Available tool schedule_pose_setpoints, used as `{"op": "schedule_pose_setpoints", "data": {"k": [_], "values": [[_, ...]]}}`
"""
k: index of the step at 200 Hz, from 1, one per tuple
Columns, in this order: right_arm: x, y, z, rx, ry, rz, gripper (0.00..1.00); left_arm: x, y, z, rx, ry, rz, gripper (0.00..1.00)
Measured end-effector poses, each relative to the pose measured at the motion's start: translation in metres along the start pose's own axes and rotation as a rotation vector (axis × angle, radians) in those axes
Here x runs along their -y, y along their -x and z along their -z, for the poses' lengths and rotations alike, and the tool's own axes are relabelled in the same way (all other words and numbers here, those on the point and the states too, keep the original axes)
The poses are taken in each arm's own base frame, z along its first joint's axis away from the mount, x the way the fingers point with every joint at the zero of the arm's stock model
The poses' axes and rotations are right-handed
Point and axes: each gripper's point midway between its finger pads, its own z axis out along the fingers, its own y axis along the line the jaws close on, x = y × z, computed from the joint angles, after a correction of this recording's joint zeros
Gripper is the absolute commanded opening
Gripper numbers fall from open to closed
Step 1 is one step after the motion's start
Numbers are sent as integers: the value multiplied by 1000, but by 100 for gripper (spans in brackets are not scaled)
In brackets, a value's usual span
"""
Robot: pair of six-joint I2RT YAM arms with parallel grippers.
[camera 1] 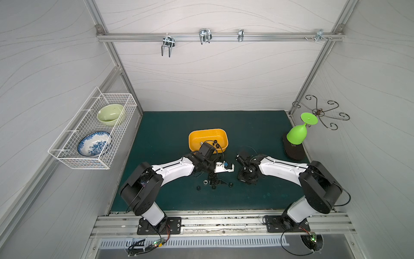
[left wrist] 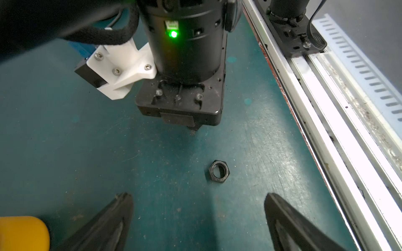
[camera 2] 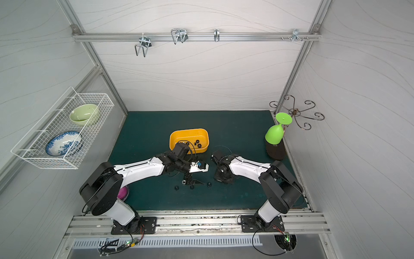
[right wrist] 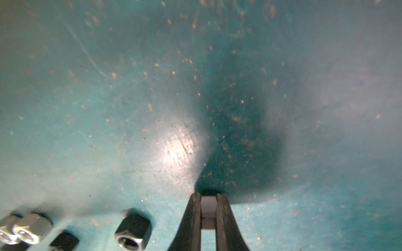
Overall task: Put the nuts on the desktop into the storage box
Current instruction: Pick up the nut from the center of the board, then place the nut in the storage box.
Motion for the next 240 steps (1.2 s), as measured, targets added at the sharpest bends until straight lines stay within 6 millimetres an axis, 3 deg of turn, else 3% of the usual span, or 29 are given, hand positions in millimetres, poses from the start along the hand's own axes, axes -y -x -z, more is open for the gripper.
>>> {"op": "schedule_pose_setpoints", "data": {"k": [36,84,153,240], "values": [[-3,9,11,26,4,29,2,-5,-2,7,24,1,27,98],[-24,18,50,65,88,126,0,-16,-2,24,73,8,123,99],[-64,43,126,179,205,322,0,-62,37,82,175,128,169,98],[-93,69,176,263,278,444,0,-78,42,138,230,182,269,98]]}}
